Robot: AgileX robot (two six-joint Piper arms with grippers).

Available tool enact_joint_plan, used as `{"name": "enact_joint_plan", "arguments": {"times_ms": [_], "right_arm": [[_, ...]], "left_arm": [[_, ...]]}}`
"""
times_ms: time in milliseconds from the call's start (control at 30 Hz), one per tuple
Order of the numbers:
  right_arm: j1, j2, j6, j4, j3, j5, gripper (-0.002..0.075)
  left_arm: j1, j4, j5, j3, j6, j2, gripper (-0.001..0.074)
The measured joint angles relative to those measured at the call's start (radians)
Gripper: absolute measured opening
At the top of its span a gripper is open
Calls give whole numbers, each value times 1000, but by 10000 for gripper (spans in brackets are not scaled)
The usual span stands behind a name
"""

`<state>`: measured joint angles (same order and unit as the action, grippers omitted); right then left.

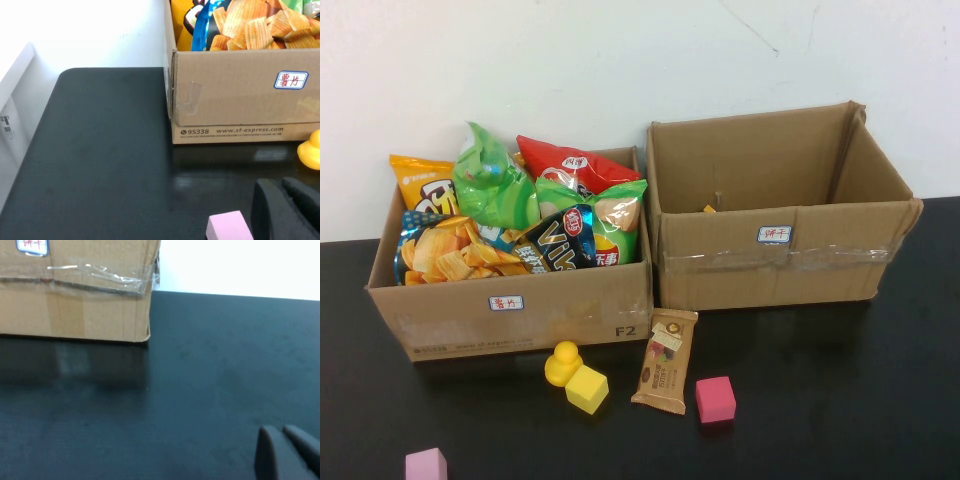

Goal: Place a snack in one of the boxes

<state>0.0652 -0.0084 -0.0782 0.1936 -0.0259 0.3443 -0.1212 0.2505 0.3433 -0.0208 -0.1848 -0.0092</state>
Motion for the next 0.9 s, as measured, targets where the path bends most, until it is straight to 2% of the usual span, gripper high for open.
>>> {"name": "enact_joint_plan", "arguments": {"times_ms": [400,567,700,900], "right_arm": [[0,0,0,3,-2,-45,-1],[0,0,-28,3,10,-127,-1],[0,0,-141,23,157,-109,-1],[0,124,-142,40,464,125,-1]], "left_arm": [[0,0,0,0,0,0,-3],[0,0,0,0,0,0,-3],[0,0,0,0,0,0,-3],[0,0,0,0,0,0,-3]]}}
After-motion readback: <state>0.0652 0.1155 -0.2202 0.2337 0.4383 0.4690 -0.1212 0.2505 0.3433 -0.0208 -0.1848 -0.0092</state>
